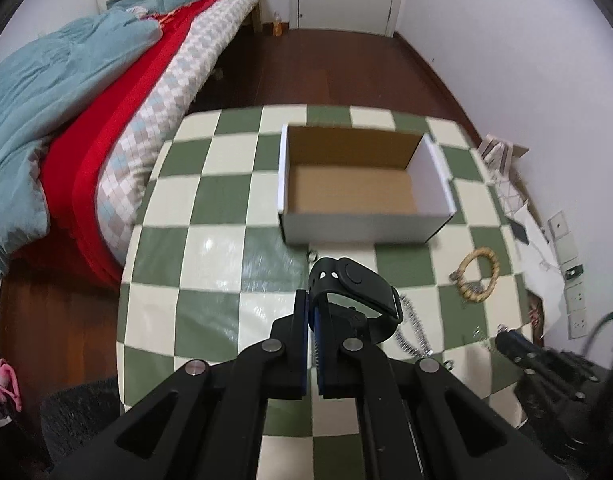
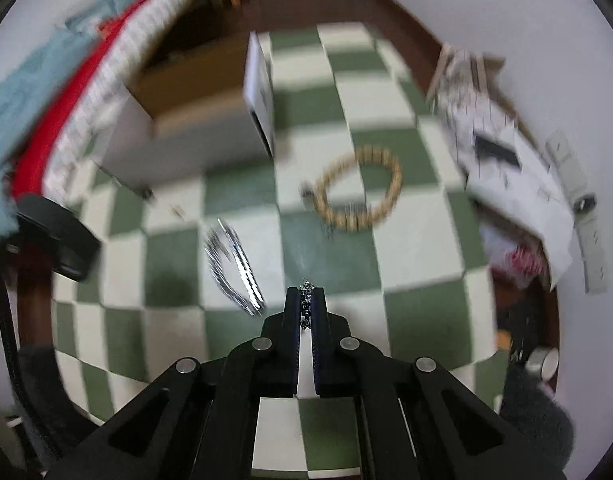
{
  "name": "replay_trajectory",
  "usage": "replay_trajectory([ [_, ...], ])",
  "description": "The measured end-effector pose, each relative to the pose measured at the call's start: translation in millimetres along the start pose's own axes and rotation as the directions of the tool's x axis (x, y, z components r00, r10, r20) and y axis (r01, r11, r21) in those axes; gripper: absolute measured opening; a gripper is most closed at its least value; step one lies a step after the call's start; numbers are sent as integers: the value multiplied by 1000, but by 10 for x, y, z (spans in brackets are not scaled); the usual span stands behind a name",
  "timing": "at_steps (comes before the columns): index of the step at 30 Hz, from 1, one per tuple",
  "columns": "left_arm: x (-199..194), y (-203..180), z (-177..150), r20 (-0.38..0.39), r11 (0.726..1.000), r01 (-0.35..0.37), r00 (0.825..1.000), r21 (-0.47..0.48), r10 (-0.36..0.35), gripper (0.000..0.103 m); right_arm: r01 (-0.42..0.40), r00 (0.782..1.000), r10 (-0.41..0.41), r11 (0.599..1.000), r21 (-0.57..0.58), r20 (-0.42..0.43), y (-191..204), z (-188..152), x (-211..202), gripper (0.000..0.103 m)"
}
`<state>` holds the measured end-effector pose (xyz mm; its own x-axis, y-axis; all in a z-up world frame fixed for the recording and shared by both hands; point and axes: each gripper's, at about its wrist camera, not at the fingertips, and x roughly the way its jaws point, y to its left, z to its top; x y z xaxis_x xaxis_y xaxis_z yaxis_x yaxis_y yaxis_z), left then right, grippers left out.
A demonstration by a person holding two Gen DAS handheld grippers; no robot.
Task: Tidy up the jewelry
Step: 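Carry the black band into the white box while the right gripper drops the chain there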
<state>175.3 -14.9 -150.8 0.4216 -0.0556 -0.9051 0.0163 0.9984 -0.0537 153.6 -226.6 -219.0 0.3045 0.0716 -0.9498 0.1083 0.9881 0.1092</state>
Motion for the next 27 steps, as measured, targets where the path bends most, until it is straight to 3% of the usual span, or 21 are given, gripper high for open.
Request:
replay_trajectory([
  [4,-127,-54,199,42,1000,17,999,-1,-17,0,-23,995,26,999,-40,96,113,305,-462,5],
  [9,-185,-91,475,87,1000,18,996,10,-18,0,-7,986,22,996,-92,164,389,784,-626,5],
  [16,-37,-66,846,103,1000,-3,995,22,0,0,2,985,21,991,-134,172,649,1230,-370,5],
  [27,576,30,1190,18,1000,-14,1000,2,14,0,10,994,8,987,-159,112,765,1732,258,5],
])
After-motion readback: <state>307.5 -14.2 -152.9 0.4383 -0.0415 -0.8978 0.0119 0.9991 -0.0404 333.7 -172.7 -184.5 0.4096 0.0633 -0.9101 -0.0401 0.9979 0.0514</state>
